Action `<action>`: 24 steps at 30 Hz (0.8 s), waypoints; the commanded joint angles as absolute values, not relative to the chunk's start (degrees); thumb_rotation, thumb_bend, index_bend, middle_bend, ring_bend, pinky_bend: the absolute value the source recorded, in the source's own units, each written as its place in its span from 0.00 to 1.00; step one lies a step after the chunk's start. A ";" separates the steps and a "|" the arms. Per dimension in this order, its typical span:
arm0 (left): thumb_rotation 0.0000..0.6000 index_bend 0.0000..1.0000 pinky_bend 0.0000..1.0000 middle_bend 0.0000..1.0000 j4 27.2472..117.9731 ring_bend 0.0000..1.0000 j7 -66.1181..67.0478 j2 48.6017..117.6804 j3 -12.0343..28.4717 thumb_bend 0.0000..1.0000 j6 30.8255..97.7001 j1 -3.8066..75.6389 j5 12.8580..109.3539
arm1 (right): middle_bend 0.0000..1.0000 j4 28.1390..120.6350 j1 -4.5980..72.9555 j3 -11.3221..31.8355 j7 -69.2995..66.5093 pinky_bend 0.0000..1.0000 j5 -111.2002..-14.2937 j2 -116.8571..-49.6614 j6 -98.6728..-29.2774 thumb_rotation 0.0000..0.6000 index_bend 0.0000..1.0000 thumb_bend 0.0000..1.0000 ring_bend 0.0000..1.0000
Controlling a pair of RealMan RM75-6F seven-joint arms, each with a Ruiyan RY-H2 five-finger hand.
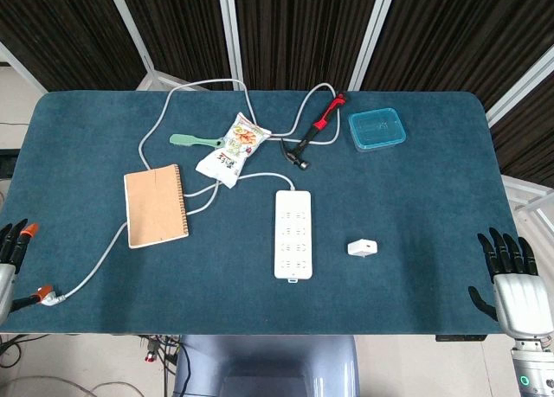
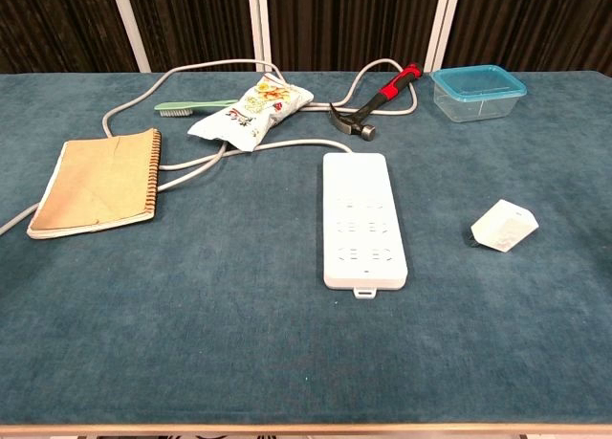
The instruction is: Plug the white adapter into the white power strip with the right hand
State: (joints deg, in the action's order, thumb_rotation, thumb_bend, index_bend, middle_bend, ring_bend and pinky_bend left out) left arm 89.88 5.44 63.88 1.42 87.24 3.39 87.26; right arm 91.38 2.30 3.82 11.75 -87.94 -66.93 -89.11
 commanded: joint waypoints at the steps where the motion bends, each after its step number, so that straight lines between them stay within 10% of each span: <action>1: 1.00 0.00 0.00 0.00 89.85 0.00 5.31 63.92 1.46 0.00 87.35 3.40 87.36 | 0.00 91.40 2.31 3.83 11.70 0.00 -87.92 -66.92 -89.06 1.00 0.00 0.35 0.00; 24: 1.00 0.00 0.00 0.00 88.83 0.00 3.37 64.08 1.47 0.00 88.05 3.43 88.39 | 0.00 92.18 2.30 3.75 11.73 0.00 -87.76 -66.96 -88.83 1.00 0.00 0.34 0.00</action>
